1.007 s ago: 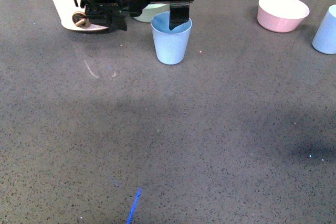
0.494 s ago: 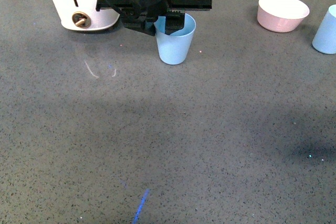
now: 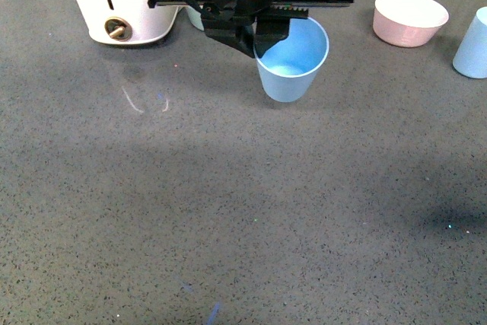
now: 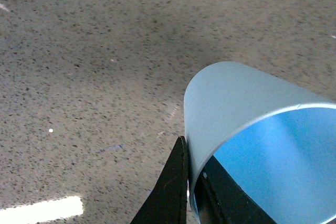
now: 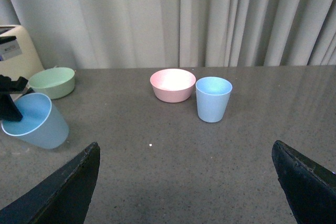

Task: Stack blue cups with both arms

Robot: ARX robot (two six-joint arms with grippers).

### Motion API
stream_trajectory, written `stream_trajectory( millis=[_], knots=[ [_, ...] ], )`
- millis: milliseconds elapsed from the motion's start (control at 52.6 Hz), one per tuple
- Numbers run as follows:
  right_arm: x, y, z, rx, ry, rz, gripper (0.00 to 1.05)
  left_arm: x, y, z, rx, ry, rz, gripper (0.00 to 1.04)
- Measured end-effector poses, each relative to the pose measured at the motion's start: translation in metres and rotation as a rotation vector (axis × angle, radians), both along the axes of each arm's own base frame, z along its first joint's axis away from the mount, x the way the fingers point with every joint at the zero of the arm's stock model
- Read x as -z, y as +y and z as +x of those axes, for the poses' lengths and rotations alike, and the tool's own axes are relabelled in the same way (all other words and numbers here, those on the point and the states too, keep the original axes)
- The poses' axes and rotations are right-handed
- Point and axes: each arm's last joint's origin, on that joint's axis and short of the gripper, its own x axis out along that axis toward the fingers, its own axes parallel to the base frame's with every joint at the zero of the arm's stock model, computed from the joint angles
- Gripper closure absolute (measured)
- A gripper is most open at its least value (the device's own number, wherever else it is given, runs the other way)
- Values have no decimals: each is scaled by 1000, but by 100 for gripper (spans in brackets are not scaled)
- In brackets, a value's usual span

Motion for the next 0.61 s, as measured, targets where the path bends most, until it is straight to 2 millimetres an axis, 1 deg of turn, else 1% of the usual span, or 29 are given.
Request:
stream_trajectory(
  millis=[133,209,304,380,608],
  knots=[
    [0,0,0,0,0,0,9,-8,-12,-14,34,-2,-15,103],
    [0,0,0,0,0,0,9,-8,-21,-22,55,0,-17,103],
    [0,0,0,0,0,0,9,-4,-35,-36,75,17,-16,103],
    [0,0,0,0,0,0,9,1,-43,-42,84,27,-11,103],
    [0,0,0,0,0,0,9,19,-53,-46,67,76,18,103]
  ],
)
